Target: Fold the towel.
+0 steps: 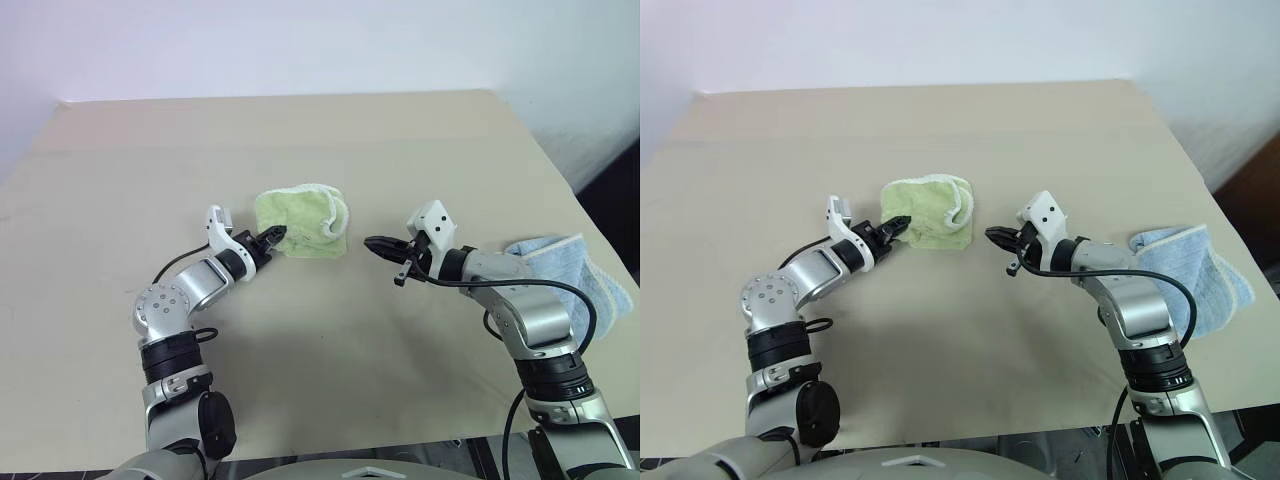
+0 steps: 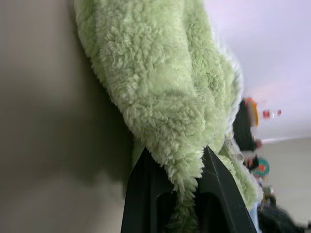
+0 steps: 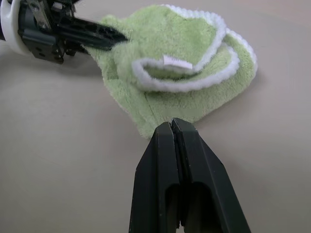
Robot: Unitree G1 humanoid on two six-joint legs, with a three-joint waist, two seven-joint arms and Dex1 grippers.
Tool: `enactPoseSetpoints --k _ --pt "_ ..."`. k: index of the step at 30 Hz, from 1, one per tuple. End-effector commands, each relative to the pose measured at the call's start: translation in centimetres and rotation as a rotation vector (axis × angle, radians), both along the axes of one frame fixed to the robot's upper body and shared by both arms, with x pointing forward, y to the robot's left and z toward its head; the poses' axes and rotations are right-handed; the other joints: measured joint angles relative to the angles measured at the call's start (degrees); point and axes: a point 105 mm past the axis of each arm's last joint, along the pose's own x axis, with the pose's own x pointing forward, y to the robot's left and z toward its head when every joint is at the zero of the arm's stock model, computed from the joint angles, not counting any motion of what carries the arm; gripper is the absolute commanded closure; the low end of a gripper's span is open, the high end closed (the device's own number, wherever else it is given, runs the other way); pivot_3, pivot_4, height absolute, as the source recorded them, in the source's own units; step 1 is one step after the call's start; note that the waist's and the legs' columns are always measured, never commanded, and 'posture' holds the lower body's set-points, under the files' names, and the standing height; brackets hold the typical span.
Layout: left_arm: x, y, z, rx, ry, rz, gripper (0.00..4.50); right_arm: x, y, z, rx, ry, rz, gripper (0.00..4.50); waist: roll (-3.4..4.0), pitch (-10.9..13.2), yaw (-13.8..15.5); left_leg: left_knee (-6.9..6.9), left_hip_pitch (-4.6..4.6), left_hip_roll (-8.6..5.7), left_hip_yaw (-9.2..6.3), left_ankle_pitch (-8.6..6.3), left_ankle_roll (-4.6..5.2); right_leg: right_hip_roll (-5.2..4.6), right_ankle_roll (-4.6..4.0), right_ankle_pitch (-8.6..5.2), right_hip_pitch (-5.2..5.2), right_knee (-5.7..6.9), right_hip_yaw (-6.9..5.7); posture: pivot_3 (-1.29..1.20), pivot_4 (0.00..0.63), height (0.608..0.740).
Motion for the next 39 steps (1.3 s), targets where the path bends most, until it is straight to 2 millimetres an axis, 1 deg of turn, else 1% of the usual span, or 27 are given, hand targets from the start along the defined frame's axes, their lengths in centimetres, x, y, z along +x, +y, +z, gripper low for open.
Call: enactPoseSetpoints --k 1,2,4,5,6,8,9,11,13,17,20,24,26,30,33,34,36,39 --pt "1.4 6.9 3.0 -0.026 -0.129 0.322 4.48 0.0 -0.2 1.6 0.012 -0.065 -0.007 4.5 -0.02 0.0 -0.2 0.0 0.0 0.03 0.0 0.0 0.0 0.02 0.0 0.0 -0.02 0.0 0.0 0.0 0.15 0.728" --pt "1.4 7.7 3.3 -0.022 -0.141 0.357 4.48 0.0 -0.2 1.6 0.012 -0.066 -0.008 4.5 -0.02 0.0 -0.3 0.0 0.0 0.06 0.01 0.0 0.0 0.06 0.0 0.0 -0.04 0.01 0.0 0.0 0.15 0.728" --pt "0.7 13.8 4.4 -0.024 -0.198 0.611 4.48 -0.1 -0.4 1.5 0.012 -0.065 -0.015 4.5 -0.02 0.0 -0.3 -0.01 0.0 0.11 0.0 0.0 0.0 0.13 -0.01 0.0 -0.05 0.01 0.0 0.0 0.15 0.728" --pt "0.1 16.0 4.8 -0.012 -0.223 0.709 4.48 -0.1 -0.5 1.5 0.012 -0.065 -0.016 4.5 -0.02 0.0 -0.3 -0.01 0.0 0.14 0.0 0.0 0.0 0.14 -0.01 0.0 -0.06 0.01 -0.01 0.0 0.15 0.728" --pt "-1.0 18.9 5.0 -0.075 -0.236 0.844 4.48 -0.1 -0.5 1.4 0.011 -0.063 -0.017 4.5 -0.02 0.0 -0.4 -0.01 0.0 0.16 0.01 0.0 -0.01 0.16 -0.01 0.0 -0.07 0.0 -0.01 0.0 0.15 0.728" --pt "-2.7 22.3 4.5 -0.159 -0.225 1.016 4.48 -0.1 -0.5 1.3 0.01 -0.06 -0.016 4.5 -0.02 0.0 -0.4 -0.01 -0.01 0.19 0.03 0.0 -0.01 0.16 -0.01 0.01 -0.08 0.0 0.01 0.0 0.15 0.728" --pt "-3.5 23.5 3.9 -0.19 -0.204 1.087 4.48 -0.1 -0.4 1.3 0.01 -0.058 -0.012 4.5 -0.02 0.0 -0.2 -0.01 -0.02 0.2 0.03 0.0 -0.01 0.15 0.0 0.01 -0.08 -0.01 0.01 0.0 0.15 0.728" --pt "-4.7 24.5 2.6 -0.248 -0.174 1.169 4.48 -0.1 -0.3 1.3 0.01 -0.057 -0.004 4.5 -0.04 0.0 0.2 -0.01 -0.01 0.19 0.04 0.0 -0.01 0.05 0.01 0.02 -0.05 -0.01 0.01 0.0 0.15 0.728" --pt "-5.2 24.4 1.5 -0.234 -0.133 1.185 4.48 0.1 -0.1 1.3 0.009 -0.06 0.001 4.5 -0.04 0.0 0.5 0.0 -0.01 0.09 0.03 0.0 -0.01 -0.05 0.02 0.03 0.02 -0.01 -0.02 0.0 0.15 0.728" --pt "-5.5 23.3 -0.5 -0.193 -0.055 1.174 4.48 0.4 0.0 1.6 0.008 -0.068 0.007 4.5 -0.03 -0.1 0.3 0.02 0.04 -0.02 0.05 -0.04 0.05 -0.15 0.02 0.03 0.14 -0.06 0.0 0.0 0.15 0.728" --pt "-5.6 22.7 -1.1 -0.213 -0.039 1.168 4.48 0.6 -0.1 1.7 0.003 -0.072 0.009 4.5 -0.02 -0.1 0.2 0.02 0.08 0.02 0.04 -0.03 0.04 -0.09 0.02 0.03 0.15 -0.02 -0.02 0.0 0.15 0.728" --pt "-5.7 22.3 -1.0 -0.228 -0.061 1.146 3.34 0.7 0.0 1.7 0.002 -0.073 0.009 4.5 -0.02 -0.1 0.2 0.02 0.13 0.1 0.05 -0.02 0.03 -0.03 0.01 0.02 0.15 0.01 -0.02 0.0 0.15 0.728" --pt "-6.0 22.0 -1.2 -0.236 -0.059 1.121 2.57 0.6 0.0 1.7 0.002 -0.075 0.008 4.5 -0.02 -0.1 0.2 0.02 0.13 0.1 0.05 -0.02 0.03 -0.03 -0.01 0.01 0.16 0.01 -0.02 0.0 0.15 0.728" --pt "-7.1 21.7 -2.3 -0.24 -0.016 1.096 1.19 0.6 -0.2 1.7 0.0 -0.076 0.003 4.5 -0.01 -0.1 0.1 0.02 0.13 0.11 0.06 -0.02 0.03 -0.04 -0.01 0.01 0.16 0.0 0.0 0.0 0.15 0.728" --pt "-7.6 20.6 -3.0 -0.206 0.017 1.01 0.12 0.6 -0.1 1.6 0.001 -0.075 0.002 4.5 0.03 -0.1 0.2 0.02 0.13 0.12 0.04 -0.02 0.03 -0.04 -0.01 0.0 0.16 0.0 -0.01 0.0 0.15 0.728" --pt "-7.6 19.7 -3.2 -0.185 0.019 0.954 0.03 0.6 -0.1 1.6 0.002 -0.075 0.002 4.5 0.07 -0.1 0.1 0.02 0.15 0.12 0.05 -0.02 0.03 -0.04 -0.01 0.0 0.17 0.0 -0.01 0.0 0.15 0.728" --pt "-7.8 18.0 -3.8 -0.129 0.04 0.834 0.03 0.5 0.0 1.5 0.003 -0.074 0.002 4.5 0.13 -0.1 0.1 0.02 0.15 0.12 0.08 -0.03 0.03 -0.05 -0.02 0.0 0.17 -0.02 0.01 0.0 0.15 0.728" --pt "-8.3 14.8 -4.7 0.031 0.061 0.607 0.03 0.5 0.0 1.5 0.006 -0.074 0.001 4.5 0.2 -0.2 0.2 0.01 0.14 0.1 0.08 -0.04 0.02 -0.07 -0.03 -0.02 0.16 -0.05 0.01 0.0 0.15 0.728"
